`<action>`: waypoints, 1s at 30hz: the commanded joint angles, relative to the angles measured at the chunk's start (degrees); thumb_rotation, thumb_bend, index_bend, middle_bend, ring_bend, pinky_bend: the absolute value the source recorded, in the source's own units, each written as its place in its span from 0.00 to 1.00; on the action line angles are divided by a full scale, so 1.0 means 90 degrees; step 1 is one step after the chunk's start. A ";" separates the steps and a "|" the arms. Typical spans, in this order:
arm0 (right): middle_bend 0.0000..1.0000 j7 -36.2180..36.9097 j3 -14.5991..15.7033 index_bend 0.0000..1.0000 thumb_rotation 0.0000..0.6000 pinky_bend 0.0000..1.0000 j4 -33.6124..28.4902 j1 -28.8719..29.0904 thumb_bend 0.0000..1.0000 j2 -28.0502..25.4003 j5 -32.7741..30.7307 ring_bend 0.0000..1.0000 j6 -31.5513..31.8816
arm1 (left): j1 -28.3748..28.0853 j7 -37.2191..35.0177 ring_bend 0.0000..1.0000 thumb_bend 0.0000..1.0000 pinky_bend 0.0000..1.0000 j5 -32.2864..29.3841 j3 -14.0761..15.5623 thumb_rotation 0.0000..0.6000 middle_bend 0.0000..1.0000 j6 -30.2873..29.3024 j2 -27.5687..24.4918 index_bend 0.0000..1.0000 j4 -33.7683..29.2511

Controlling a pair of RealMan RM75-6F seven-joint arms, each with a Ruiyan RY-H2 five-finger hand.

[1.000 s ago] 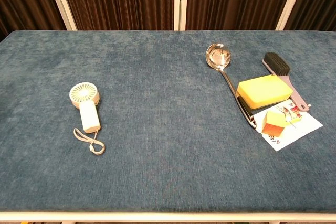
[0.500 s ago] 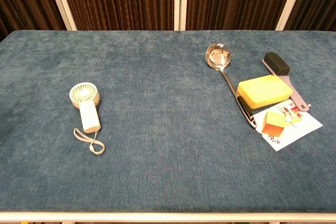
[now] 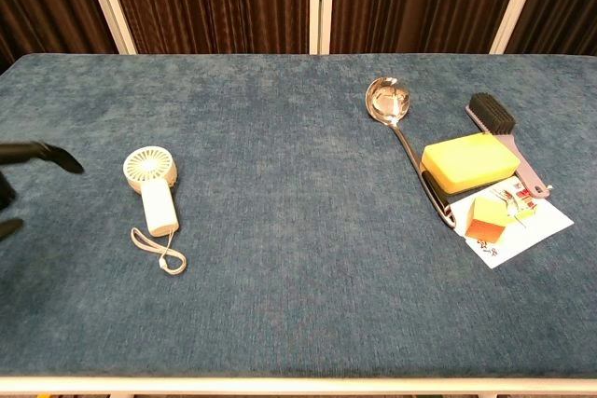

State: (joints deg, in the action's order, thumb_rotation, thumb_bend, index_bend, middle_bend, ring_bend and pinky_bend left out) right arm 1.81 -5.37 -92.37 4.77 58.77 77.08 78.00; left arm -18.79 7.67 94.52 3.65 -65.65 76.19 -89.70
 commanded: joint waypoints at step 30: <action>0.00 -0.0055 -0.0025 0.00 1.00 0.00 0.0031 0.0057 0.30 -0.0004 -0.0257 0.00 -0.0224 | -0.0934 0.0791 0.89 0.45 0.91 -0.1180 -0.0406 1.00 0.86 0.1142 0.0977 0.19 0.0591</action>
State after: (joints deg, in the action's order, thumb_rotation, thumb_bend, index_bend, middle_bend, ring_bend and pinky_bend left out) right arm 1.32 -5.60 -92.09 5.28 58.74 74.76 75.98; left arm -27.16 14.77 83.93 0.01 -55.41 84.96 -84.41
